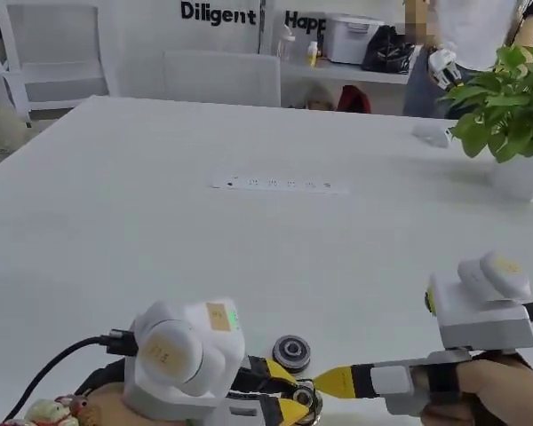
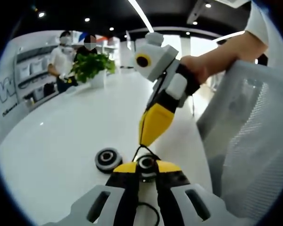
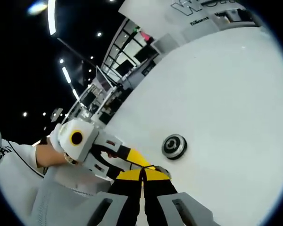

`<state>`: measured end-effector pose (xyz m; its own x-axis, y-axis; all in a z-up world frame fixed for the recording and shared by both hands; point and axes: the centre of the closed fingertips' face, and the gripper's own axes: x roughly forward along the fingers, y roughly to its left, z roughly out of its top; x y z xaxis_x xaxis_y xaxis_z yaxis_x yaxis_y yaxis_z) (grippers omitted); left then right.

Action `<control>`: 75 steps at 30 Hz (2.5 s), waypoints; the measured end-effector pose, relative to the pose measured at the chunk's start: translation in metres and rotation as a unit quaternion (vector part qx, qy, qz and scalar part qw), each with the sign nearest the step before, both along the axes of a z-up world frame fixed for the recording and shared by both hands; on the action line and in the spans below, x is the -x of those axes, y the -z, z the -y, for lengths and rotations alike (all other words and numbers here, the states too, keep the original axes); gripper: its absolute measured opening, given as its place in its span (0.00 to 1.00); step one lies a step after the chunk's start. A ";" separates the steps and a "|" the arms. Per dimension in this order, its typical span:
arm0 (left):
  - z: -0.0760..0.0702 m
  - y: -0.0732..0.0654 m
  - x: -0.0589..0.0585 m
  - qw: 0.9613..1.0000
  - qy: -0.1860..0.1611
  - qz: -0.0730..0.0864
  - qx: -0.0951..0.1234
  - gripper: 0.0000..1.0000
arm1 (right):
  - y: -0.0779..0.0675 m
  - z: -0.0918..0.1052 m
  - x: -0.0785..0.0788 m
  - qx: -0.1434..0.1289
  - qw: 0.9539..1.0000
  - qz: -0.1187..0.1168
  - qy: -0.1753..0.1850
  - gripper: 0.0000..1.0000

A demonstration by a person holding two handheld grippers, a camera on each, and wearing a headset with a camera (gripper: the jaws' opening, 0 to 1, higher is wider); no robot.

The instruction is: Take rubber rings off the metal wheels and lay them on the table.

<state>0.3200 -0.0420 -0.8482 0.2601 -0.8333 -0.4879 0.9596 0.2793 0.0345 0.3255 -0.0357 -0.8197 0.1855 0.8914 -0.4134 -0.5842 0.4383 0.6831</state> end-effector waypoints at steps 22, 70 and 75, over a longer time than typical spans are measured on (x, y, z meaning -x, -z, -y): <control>0.000 -0.002 0.001 1.000 -0.002 -0.017 -0.009 0.16 | 0.022 0.012 0.002 0.064 0.998 -0.001 0.004 0.00; -0.036 -0.090 -0.002 0.997 0.047 0.049 0.035 0.57 | -0.002 0.020 -0.018 0.013 0.998 0.016 0.062 0.00; -0.054 -0.097 -0.009 0.998 0.022 0.045 0.038 0.64 | -0.008 0.018 -0.020 0.005 0.998 0.023 0.063 0.00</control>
